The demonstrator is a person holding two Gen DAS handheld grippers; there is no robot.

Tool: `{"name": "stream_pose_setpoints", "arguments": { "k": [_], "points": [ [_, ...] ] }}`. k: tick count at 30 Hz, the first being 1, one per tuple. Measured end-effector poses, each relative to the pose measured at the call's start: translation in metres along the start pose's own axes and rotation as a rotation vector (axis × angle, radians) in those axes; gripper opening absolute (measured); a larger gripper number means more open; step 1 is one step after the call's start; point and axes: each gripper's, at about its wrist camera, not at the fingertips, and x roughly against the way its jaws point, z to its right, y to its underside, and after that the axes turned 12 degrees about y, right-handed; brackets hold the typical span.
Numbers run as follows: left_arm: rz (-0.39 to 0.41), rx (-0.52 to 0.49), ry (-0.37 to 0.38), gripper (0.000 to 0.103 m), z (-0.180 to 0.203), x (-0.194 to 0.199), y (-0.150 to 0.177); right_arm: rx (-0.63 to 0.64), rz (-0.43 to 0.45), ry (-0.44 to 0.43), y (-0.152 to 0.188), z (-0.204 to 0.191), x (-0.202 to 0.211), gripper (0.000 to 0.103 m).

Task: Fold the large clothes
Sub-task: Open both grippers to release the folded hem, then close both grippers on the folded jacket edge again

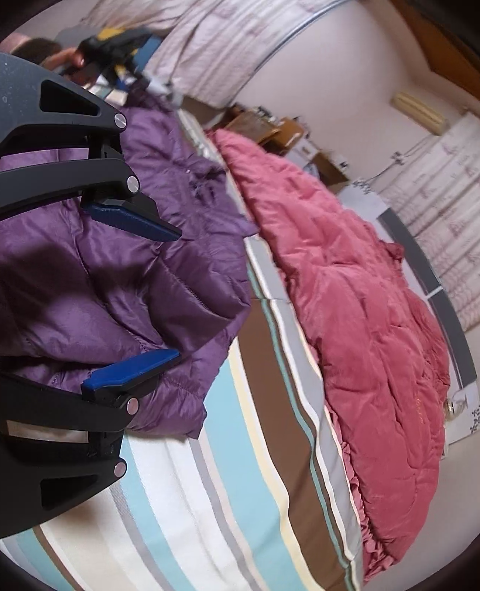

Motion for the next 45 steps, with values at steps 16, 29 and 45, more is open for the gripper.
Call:
{"name": "stream_pose_setpoints", "arguments": {
  "k": [16, 29, 45],
  "points": [
    [-0.221, -0.123, -0.047, 0.011, 0.013, -0.038, 0.011, 0.181, 0.030, 0.145, 0.001, -0.024, 0.001, 0.006],
    [-0.105, -0.138, -0.244, 0.008, 0.040, -0.057, -0.023, 0.113, 0.099, 0.205, -0.040, -0.038, -0.012, 0.004],
    [-0.131, -0.162, -0.370, 0.017, 0.001, -0.113, 0.012, 0.232, 0.093, 0.410, -0.013, -0.039, -0.093, 0.004]
  ]
}}
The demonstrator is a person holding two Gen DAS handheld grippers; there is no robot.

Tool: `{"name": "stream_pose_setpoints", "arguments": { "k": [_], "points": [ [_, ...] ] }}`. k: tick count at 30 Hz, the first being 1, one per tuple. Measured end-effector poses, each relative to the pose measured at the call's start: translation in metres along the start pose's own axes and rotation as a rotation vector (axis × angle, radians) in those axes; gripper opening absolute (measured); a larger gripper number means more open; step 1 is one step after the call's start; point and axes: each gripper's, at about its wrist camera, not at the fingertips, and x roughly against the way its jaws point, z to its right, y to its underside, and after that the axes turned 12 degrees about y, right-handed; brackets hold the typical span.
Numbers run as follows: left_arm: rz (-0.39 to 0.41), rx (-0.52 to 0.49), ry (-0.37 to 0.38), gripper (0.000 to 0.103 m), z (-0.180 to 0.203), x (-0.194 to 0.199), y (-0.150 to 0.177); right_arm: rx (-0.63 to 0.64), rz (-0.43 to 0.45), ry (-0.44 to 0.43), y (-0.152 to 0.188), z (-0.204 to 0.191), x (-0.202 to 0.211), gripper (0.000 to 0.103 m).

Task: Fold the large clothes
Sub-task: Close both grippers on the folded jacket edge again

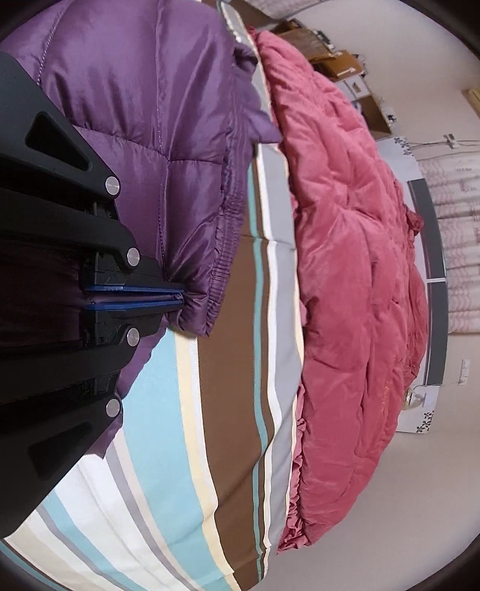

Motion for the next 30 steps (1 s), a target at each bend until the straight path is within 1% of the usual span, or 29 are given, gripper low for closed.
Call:
{"name": "stream_pose_setpoints", "arguments": {
  "k": [4, 7, 9, 10, 11, 12, 13, 14, 16, 18, 20, 22, 23, 25, 26, 27, 28, 30],
  "points": [
    [0.005, 0.005, 0.002, 0.017, 0.000, -0.002, 0.002, 0.044, 0.018, 0.061, 0.001, -0.010, 0.000, 0.004],
    [0.004, -0.008, -0.010, 0.018, 0.002, 0.000, 0.003, 0.062, 0.024, 0.084, 0.003, -0.013, 0.001, 0.004],
    [0.005, -0.024, -0.039, 0.027, 0.006, 0.006, 0.004, 0.062, 0.025, 0.084, 0.003, -0.013, 0.001, 0.004],
    [0.010, -0.032, -0.047, 0.044, 0.008, 0.010, 0.003, 0.063, 0.025, 0.085, 0.003, -0.013, 0.001, 0.004],
    [0.025, -0.042, -0.051, 0.064, 0.012, 0.018, 0.004, 0.064, 0.026, 0.087, 0.003, -0.013, 0.001, 0.004],
    [0.066, -0.059, -0.054, 0.069, 0.017, 0.032, 0.006, 0.066, 0.027, 0.090, 0.004, -0.012, 0.001, 0.004],
    [0.097, -0.073, -0.050, 0.070, 0.023, 0.042, 0.008, 0.067, 0.028, 0.092, 0.004, -0.012, 0.001, 0.004],
    [0.122, -0.096, -0.036, 0.070, 0.032, 0.055, 0.009, 0.068, 0.029, 0.093, 0.004, -0.012, 0.002, 0.004],
    [0.145, -0.121, -0.020, 0.069, 0.049, 0.071, 0.010, 0.066, 0.029, 0.091, 0.004, -0.011, 0.002, 0.004],
    [0.173, -0.155, 0.016, 0.069, 0.075, 0.085, 0.010, 0.067, 0.029, 0.092, 0.004, -0.012, 0.002, 0.004],
    [0.166, -0.196, 0.030, 0.064, 0.099, 0.087, 0.009, 0.065, 0.029, 0.089, 0.004, -0.012, 0.002, 0.004],
    [0.132, -0.248, 0.047, 0.059, 0.123, 0.075, 0.009, 0.062, 0.029, 0.087, 0.003, -0.011, 0.002, 0.004],
    [0.118, -0.271, 0.033, 0.055, 0.131, 0.068, 0.010, 0.062, 0.029, 0.087, 0.003, -0.011, 0.002, 0.004],
    [0.062, -0.302, -0.013, 0.054, 0.140, 0.041, 0.011, 0.063, 0.030, 0.088, 0.003, -0.010, 0.002, 0.004],
    [0.033, -0.299, -0.025, 0.054, 0.140, 0.031, 0.013, 0.062, 0.030, 0.086, 0.003, -0.009, 0.002, 0.004],
    [-0.024, -0.277, -0.016, 0.055, 0.137, 0.014, 0.016, 0.062, 0.029, 0.086, 0.003, -0.011, 0.002, 0.004],
    [-0.046, -0.260, -0.002, 0.055, 0.133, 0.004, 0.018, 0.059, 0.030, 0.083, 0.003, -0.010, 0.002, 0.004],
    [-0.034, -0.260, 0.001, 0.055, 0.132, -0.003, 0.023, 0.054, 0.028, 0.077, 0.002, -0.009, 0.002, 0.004]
  ]
}}
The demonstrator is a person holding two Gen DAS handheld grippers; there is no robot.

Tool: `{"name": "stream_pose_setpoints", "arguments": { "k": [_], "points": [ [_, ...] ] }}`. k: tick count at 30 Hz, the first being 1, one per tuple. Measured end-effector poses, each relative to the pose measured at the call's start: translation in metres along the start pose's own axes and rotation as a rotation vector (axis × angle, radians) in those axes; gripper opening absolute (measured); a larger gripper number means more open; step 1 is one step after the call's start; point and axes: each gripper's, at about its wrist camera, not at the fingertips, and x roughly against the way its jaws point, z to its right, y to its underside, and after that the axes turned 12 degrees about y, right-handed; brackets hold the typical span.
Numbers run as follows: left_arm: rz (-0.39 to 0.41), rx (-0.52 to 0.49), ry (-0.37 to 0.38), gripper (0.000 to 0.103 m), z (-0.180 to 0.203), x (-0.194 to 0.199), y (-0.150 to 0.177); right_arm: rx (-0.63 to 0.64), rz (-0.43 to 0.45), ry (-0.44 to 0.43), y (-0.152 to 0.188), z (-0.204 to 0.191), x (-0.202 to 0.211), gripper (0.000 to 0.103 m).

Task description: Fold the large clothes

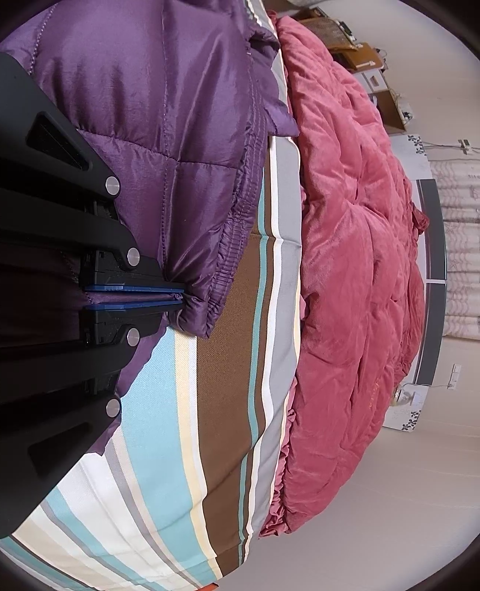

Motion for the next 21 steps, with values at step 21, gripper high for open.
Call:
{"name": "stream_pose_setpoints", "arguments": {
  "k": [21],
  "points": [
    [0.027, 0.065, 0.063, 0.056, -0.011, 0.002, 0.010, 0.071, 0.030, -0.288, -0.002, -0.071, 0.059, 0.004]
  ]
}}
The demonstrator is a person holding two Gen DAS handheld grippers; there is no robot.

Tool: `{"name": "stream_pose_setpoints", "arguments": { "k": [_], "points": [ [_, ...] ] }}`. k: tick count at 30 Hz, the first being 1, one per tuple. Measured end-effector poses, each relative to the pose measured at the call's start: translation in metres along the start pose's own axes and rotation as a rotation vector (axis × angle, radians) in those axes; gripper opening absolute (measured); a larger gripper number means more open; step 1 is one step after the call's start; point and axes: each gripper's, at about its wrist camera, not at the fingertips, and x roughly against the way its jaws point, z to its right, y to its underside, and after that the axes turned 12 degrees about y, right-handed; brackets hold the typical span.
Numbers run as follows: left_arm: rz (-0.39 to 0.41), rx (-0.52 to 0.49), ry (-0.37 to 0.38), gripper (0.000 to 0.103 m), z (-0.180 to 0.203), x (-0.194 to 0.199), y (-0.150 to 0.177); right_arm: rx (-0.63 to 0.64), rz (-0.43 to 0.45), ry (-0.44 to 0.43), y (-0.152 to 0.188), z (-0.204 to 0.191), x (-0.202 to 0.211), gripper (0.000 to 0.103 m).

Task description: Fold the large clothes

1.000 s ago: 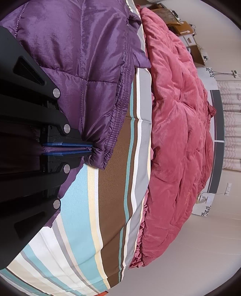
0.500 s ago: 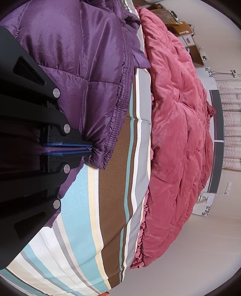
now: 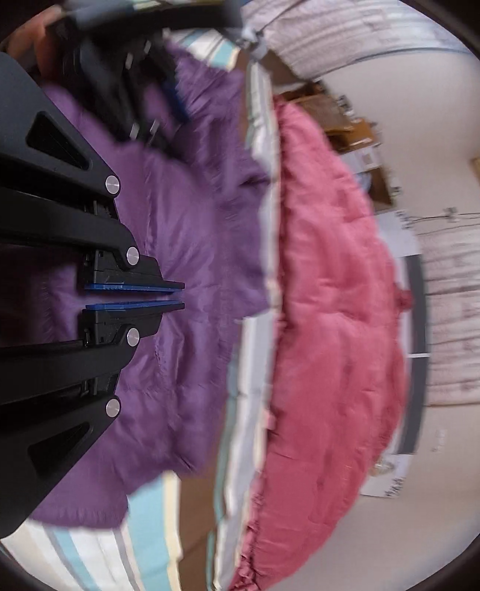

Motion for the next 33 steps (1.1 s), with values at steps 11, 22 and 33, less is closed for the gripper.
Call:
{"name": "stream_pose_setpoints", "arguments": {
  "k": [11, 22, 33],
  "points": [
    [0.016, 0.029, 0.064, 0.072, -0.014, 0.019, 0.005, -0.075, -0.025, -0.029, 0.014, 0.003, -0.027, 0.004],
    [0.093, 0.152, -0.093, 0.089, -0.095, 0.101, 0.052, -0.115, 0.050, -0.058, 0.036, 0.019, 0.035, 0.004],
    [0.076, 0.432, 0.064, 0.095, -0.129, 0.129, 0.126, -0.089, 0.117, -0.195, 0.079, -0.006, 0.115, 0.004]
  ]
}}
